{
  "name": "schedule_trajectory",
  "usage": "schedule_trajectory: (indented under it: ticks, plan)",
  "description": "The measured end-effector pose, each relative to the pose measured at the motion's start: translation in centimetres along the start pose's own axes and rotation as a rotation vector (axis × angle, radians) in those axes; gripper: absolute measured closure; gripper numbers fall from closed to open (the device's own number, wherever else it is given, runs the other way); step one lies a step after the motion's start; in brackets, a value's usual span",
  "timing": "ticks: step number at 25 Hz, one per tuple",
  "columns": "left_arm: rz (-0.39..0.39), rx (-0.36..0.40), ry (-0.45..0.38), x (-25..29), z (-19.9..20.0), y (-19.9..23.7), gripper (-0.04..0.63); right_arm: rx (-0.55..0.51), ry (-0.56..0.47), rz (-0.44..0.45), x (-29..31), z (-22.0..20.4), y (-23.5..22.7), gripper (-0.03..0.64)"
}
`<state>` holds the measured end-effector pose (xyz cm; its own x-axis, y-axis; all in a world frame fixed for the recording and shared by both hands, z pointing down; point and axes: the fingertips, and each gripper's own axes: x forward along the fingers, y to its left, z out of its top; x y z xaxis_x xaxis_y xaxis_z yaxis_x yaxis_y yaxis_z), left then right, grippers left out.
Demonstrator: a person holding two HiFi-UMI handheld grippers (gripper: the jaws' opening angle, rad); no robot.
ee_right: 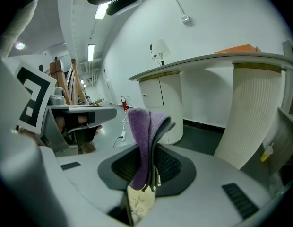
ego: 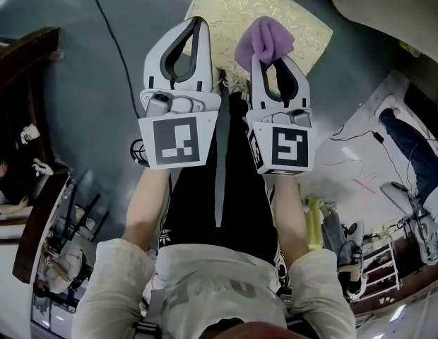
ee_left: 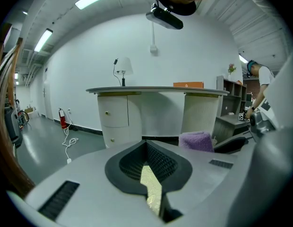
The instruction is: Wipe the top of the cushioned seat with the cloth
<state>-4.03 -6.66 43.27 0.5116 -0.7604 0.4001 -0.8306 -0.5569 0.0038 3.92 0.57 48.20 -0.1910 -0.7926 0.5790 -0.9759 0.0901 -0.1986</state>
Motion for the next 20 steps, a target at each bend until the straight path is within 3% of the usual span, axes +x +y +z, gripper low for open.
schedule_trajectory:
  ticks: [8,12,14,20]
  plan:
    - [-0.02,0.01,0.062,0.2,-0.9,-0.8,0.589,0.005,-0.007,0.0,0.3,1.0,-0.2,0.528]
    - [-0.062,-0.037,0.234,0.9,-4.6,-0.1,0.589,0.0,0.002,0.007,1.7,0.8,0.2,0.528]
    - [-0.063,-0.049,0.282,1.1,-5.5,-0.1,0.589,0.003,0.008,0.008,1.9,0.7,-0.1,0.528]
    - [-0.046,-0.051,0.307,0.9,-5.6,0.6,0.589,0.023,0.026,0.03,3.0,1.4,-0.1,0.528]
